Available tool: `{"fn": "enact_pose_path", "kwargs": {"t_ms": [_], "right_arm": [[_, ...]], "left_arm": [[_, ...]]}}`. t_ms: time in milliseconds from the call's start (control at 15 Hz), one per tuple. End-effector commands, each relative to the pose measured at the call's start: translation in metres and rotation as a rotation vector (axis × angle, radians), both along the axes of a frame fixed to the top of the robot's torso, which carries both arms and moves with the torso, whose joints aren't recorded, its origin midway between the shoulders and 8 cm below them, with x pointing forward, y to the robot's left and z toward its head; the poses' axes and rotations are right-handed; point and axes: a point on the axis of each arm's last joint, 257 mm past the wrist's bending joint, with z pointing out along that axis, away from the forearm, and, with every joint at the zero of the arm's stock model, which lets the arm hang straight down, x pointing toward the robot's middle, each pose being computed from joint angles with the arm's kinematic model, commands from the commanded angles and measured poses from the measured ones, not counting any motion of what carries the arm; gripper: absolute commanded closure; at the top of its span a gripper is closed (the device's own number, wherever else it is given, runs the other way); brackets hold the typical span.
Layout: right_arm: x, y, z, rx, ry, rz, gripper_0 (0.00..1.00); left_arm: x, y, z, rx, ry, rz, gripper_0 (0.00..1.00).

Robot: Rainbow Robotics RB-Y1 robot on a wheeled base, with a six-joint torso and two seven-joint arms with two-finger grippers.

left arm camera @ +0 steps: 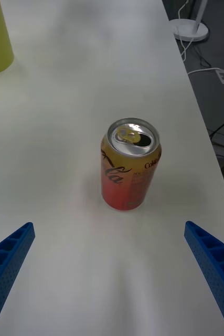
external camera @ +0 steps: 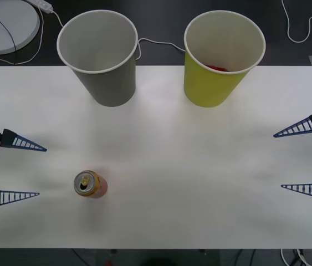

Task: Put the can into the green bin and the plastic bottle into the gray bin

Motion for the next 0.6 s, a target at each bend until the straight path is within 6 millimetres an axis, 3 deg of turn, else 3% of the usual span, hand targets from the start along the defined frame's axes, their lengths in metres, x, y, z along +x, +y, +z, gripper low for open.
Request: {"fn": "enact_pose_path", "kwargs": {"t_ms": [67, 333, 600], "right_arm": [[0.0, 0.0, 0.0, 0.0, 0.0, 0.0, 0.0], [0.0, 0.0, 0.0, 0.0, 0.0, 0.0, 0.0], [0.0, 0.0, 0.0, 0.0, 0.0, 0.0, 0.0]], "left_arm": [[-0.001, 0.006, -0.011, -0.025, 0.001, -0.008, 0.0], [-0.005, 0.012, -0.028, -0.061, -0.009, -0.013, 0.0], [-0.009, 0.005, -0.04, -0.1, 0.009, -0.001, 0.0]]}}
